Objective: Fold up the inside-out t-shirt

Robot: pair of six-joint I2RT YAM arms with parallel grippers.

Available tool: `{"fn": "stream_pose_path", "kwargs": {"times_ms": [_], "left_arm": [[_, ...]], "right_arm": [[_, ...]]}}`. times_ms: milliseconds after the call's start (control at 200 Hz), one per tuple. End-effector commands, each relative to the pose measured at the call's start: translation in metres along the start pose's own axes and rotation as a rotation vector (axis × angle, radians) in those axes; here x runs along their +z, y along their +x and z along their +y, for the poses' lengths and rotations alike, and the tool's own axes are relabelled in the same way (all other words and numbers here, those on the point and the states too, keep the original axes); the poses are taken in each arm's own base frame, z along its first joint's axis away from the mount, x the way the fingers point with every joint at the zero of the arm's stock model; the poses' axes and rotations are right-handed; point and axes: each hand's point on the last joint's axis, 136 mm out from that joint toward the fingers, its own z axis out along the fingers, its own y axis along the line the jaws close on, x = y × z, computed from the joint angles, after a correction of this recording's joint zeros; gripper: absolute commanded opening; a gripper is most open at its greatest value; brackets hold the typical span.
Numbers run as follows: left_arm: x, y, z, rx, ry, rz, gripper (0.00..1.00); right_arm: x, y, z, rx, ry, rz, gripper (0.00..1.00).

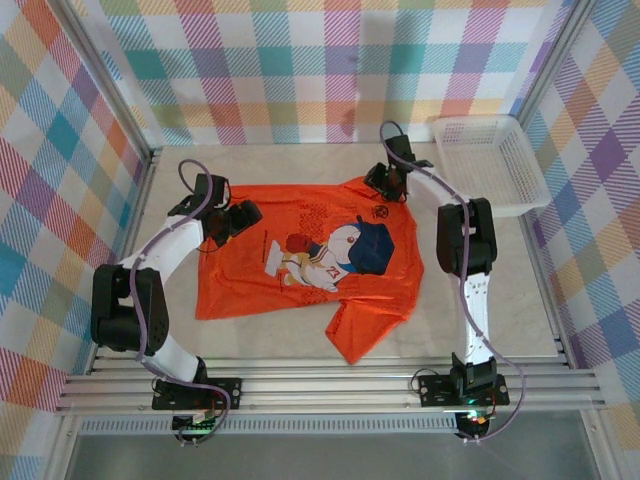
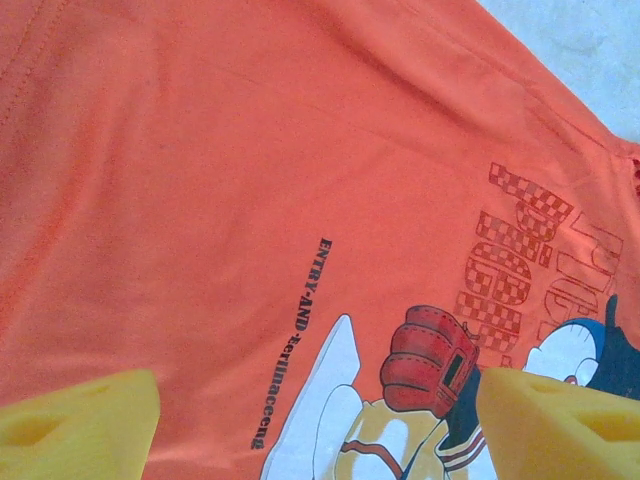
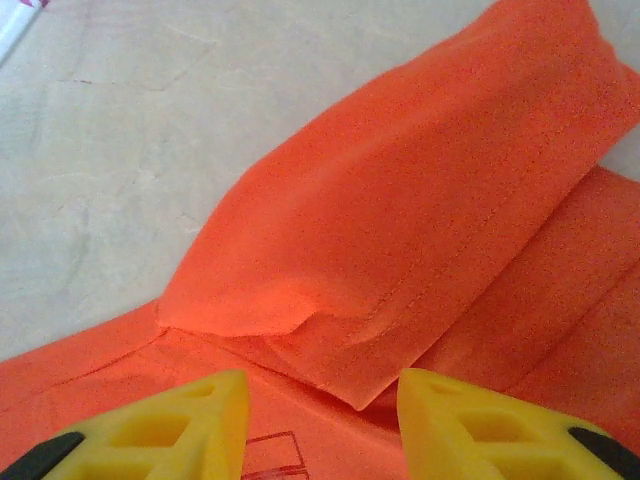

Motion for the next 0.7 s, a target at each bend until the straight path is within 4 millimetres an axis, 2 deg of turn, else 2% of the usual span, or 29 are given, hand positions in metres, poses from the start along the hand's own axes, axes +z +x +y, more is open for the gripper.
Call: {"fn": "stream_pose_path", "kwargs": {"times_ms": [0, 260, 340, 430, 445, 510, 695], "left_arm": [[0.004, -0.004, -0.004, 0.012, 0.006, -0.016, 0.83], [0.008, -0.002, -0.003, 0.0, 0.003, -0.003, 0.82], [0.008, -0.002, -0.001, 0.001, -0.003, -0.003, 0.82], [0.007, -0.002, 0.001, 0.006, -0.014, -0.003, 0.82], [0.007, -0.002, 0.0, 0.008, -0.012, -0.003, 0.82], [0.007, -0.002, 0.001, 0.009, -0.018, -0.004, 0.82], [0.006, -0.002, 0.002, 0.014, -0.023, -0.005, 0.82]], "right_arm": [[0.009, 0.003, 0.004, 0.03, 0.001, 0.011, 0.44], [0.023, 0.005, 0.008, 0.06, -0.001, 0.019, 0.43], [0.026, 0.005, 0.01, 0.069, -0.003, 0.022, 0.38], [0.027, 0.004, 0.013, 0.08, -0.008, 0.022, 0.21], [0.027, 0.003, 0.013, 0.083, -0.008, 0.021, 0.15], [0.026, 0.001, 0.016, 0.087, -0.012, 0.016, 0.0], [0.014, -0.014, 0.034, 0.064, -0.054, -0.016, 0.0]]}}
